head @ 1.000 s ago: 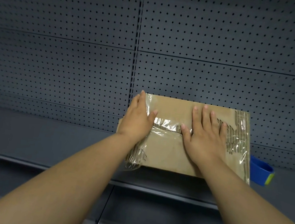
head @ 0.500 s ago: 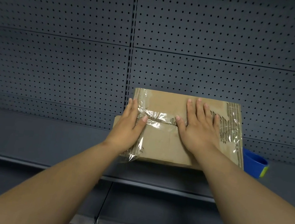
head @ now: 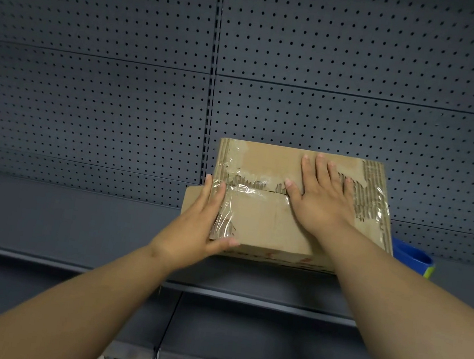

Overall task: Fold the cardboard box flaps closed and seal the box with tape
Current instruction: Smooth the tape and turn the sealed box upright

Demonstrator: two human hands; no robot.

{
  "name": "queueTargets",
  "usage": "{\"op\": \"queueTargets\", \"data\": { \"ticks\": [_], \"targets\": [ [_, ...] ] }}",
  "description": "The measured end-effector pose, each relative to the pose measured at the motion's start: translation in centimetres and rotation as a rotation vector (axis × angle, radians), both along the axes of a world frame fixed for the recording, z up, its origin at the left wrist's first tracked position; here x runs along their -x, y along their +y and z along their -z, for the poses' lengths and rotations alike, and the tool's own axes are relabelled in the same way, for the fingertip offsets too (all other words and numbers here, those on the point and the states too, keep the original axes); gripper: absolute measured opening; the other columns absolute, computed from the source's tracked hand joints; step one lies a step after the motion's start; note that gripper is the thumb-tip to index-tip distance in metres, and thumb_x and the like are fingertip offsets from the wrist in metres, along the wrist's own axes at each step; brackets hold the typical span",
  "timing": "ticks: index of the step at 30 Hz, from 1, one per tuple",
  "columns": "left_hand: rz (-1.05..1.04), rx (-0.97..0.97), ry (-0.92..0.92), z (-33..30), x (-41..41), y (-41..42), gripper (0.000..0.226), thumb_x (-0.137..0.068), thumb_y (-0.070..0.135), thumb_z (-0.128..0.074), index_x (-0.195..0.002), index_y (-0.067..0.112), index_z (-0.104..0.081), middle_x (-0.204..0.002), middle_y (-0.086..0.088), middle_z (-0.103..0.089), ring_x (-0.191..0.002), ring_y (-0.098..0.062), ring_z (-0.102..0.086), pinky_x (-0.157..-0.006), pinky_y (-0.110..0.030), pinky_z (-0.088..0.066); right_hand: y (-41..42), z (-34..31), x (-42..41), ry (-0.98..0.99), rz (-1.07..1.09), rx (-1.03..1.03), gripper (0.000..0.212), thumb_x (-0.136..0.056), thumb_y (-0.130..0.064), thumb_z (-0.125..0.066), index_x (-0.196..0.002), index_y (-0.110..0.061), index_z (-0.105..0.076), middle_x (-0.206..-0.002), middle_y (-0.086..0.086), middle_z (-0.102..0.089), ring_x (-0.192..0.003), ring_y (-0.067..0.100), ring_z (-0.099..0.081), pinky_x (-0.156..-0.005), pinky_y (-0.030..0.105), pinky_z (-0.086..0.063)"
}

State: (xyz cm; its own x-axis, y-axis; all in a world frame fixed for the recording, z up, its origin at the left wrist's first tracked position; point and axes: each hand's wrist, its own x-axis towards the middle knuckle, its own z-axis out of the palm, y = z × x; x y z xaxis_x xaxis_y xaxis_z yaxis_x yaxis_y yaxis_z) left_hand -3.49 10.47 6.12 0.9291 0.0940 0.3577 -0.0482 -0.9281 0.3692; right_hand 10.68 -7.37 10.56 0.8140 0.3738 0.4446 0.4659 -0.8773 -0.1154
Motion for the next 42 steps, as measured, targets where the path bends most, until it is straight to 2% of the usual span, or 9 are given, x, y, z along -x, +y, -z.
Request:
{"op": "queueTargets", "data": {
  "ticks": [6, 13, 16, 19, 26, 32, 37, 40, 42],
  "targets": [
    [-0.087, -0.152, 0.002, 0.4, -0.7, 0.5, 0.117, -0.065, 0.066, -0.059, -0.146, 0.023, 0.014, -0.139, 0.004, 0.038, -0.144, -0.021, -0.009, -0.109, -0.036, -0.029, 0.2, 0.1, -0.3, -0.005, 0.001, 0.001, 0.063, -0.094, -0.057, -0.008, -0.148, -0.030, 0.012, -0.159, -0.004, 0.015, -0.146, 0.018, 0.014, -0.119, 0.042, 0.009],
    [-0.134, -0.380, -0.057, 1.6, -1.0, 0.8, 0.119, -0.065, 0.059, -0.069, -0.147, 0.007, -0.001, -0.145, -0.022, 0.018, -0.132, -0.040, -0.037, -0.097, -0.043, -0.044, 0.2, 0.9, -0.2, -0.030, -0.002, -0.008, 0.063, -0.094, -0.057, -0.008, -0.148, -0.031, 0.014, -0.159, -0.005, 0.017, -0.146, 0.017, 0.015, -0.117, 0.041, 0.012],
    [-0.158, -0.342, 0.040, 1.5, -1.4, 0.7, 0.110, -0.077, 0.055, -0.060, -0.146, 0.013, 0.013, -0.150, -0.020, 0.027, -0.141, -0.033, -0.020, -0.106, -0.040, -0.034, 0.1, 0.8, -0.4, -0.027, -0.005, -0.013, 0.063, -0.095, -0.057, -0.011, -0.148, -0.031, 0.013, -0.159, -0.004, 0.016, -0.146, 0.017, 0.014, -0.117, 0.041, 0.011],
    [-0.133, -0.299, 0.028, 1.6, -1.7, 0.6, 0.105, -0.082, 0.049, -0.059, -0.146, 0.014, 0.016, -0.145, -0.014, 0.036, -0.142, -0.031, -0.017, -0.106, -0.038, -0.033, 0.3, 0.9, -0.5, -0.016, -0.006, -0.013, 0.064, -0.095, -0.057, -0.011, -0.148, -0.032, 0.013, -0.159, -0.004, 0.017, -0.146, 0.017, 0.015, -0.116, 0.041, 0.012],
    [0.003, -0.029, 0.075, 1.6, -1.6, 1.4, 0.113, -0.073, 0.045, -0.067, -0.143, 0.033, 0.021, -0.135, 0.010, 0.050, -0.143, -0.025, -0.014, -0.111, -0.041, -0.030, 0.5, 0.5, -0.7, 0.001, 0.000, -0.007, 0.063, -0.095, -0.056, -0.009, -0.148, -0.031, 0.013, -0.159, -0.004, 0.017, -0.146, 0.017, 0.015, -0.117, 0.042, 0.012],
    [0.014, -0.159, 0.068, 1.1, -1.6, 1.6, 0.104, -0.086, 0.029, -0.062, -0.140, 0.034, 0.027, -0.137, 0.002, 0.049, -0.143, -0.031, -0.010, -0.112, -0.039, -0.028, 0.4, 0.5, -0.9, 0.005, -0.005, -0.005, 0.063, -0.095, -0.057, -0.009, -0.148, -0.031, 0.014, -0.158, -0.005, 0.018, -0.146, 0.017, 0.015, -0.118, 0.042, 0.011],
    [0.039, -0.113, 0.122, 1.1, -1.5, 1.8, 0.101, -0.087, 0.039, -0.055, -0.133, 0.034, 0.035, -0.136, 0.004, 0.051, -0.144, -0.026, -0.004, -0.112, -0.038, -0.025, 0.5, 0.9, -0.9, -0.009, -0.003, -0.003, 0.063, -0.094, -0.057, -0.008, -0.147, -0.031, 0.017, -0.158, -0.005, 0.021, -0.145, 0.017, 0.018, -0.118, 0.042, 0.012],
    [0.053, 0.018, 0.073, 0.6, -1.0, 1.3, 0.091, -0.079, 0.065, -0.033, -0.128, 0.036, 0.038, -0.145, 0.011, 0.040, -0.141, -0.009, 0.006, -0.114, -0.043, -0.023, 0.5, 0.9, -0.9, -0.005, -0.001, -0.012, 0.063, -0.094, -0.057, -0.007, -0.147, -0.031, 0.017, -0.158, -0.004, 0.021, -0.145, 0.017, 0.018, -0.117, 0.042, 0.013],
    [-0.022, 0.156, -0.085, 0.2, -1.3, 0.3, 0.087, -0.082, 0.064, -0.029, -0.139, 0.032, 0.028, -0.155, 0.009, 0.012, -0.142, -0.009, -0.004, -0.113, -0.041, -0.025, 0.4, 0.8, -0.8, 0.004, -0.005, -0.023, 0.064, -0.094, -0.057, -0.008, -0.147, -0.031, 0.016, -0.158, -0.005, 0.021, -0.145, 0.017, 0.019, -0.117, 0.042, 0.014]
  ]
}}
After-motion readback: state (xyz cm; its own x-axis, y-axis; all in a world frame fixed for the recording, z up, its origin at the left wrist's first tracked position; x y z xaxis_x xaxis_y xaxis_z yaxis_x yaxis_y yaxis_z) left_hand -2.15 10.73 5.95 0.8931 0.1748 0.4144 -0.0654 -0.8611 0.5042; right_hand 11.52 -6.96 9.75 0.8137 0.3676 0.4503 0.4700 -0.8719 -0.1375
